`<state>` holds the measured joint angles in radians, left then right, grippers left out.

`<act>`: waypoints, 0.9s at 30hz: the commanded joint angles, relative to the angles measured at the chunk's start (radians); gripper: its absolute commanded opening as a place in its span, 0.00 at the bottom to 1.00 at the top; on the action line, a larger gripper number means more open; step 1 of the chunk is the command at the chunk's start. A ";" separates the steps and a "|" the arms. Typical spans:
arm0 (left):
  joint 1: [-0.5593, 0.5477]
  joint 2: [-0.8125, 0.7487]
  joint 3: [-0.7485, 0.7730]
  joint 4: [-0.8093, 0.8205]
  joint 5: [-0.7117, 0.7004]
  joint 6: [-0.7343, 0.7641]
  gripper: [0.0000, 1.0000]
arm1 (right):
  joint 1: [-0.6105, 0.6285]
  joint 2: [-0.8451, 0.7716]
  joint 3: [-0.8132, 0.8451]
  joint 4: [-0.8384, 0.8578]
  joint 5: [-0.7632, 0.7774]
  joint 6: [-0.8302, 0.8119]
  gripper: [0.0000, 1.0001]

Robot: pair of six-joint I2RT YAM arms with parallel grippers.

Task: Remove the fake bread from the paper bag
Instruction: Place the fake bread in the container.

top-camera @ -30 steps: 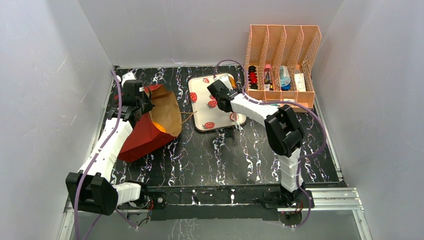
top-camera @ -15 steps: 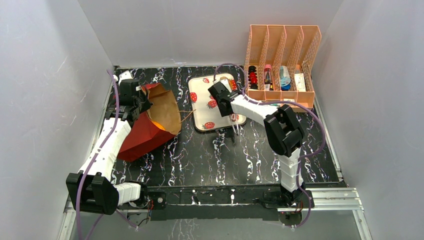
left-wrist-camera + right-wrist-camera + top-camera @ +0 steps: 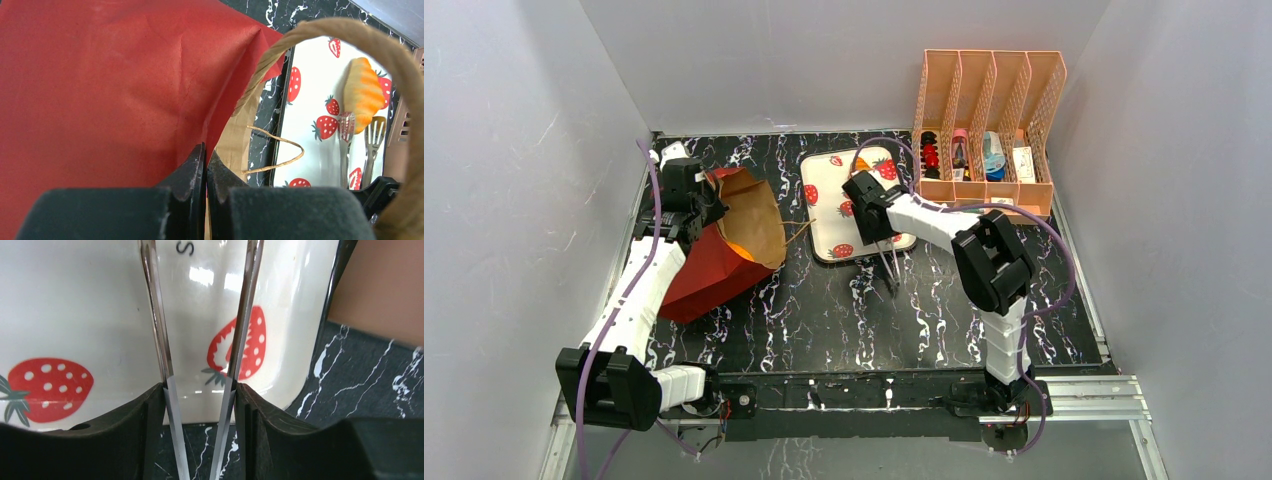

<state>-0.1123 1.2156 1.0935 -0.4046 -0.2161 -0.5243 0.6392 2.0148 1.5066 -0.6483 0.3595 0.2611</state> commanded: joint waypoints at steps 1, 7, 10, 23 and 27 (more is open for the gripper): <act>0.010 -0.033 0.001 -0.008 0.019 -0.002 0.00 | -0.005 -0.092 -0.021 0.017 -0.019 0.026 0.48; 0.011 -0.037 0.000 -0.008 0.025 -0.004 0.00 | -0.005 -0.122 -0.034 0.009 -0.030 0.037 0.49; 0.011 -0.038 0.000 -0.008 0.025 -0.002 0.00 | -0.004 -0.133 -0.036 0.000 -0.039 0.041 0.49; 0.016 -0.045 -0.015 0.014 0.080 0.052 0.00 | -0.003 -0.265 -0.158 0.015 -0.125 0.093 0.34; 0.016 -0.069 -0.054 0.075 0.176 0.104 0.00 | 0.000 -0.346 -0.196 0.033 -0.151 0.108 0.29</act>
<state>-0.1036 1.1984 1.0664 -0.3824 -0.1474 -0.4797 0.6392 1.7870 1.3193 -0.6765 0.2356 0.3386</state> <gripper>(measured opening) 0.009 0.364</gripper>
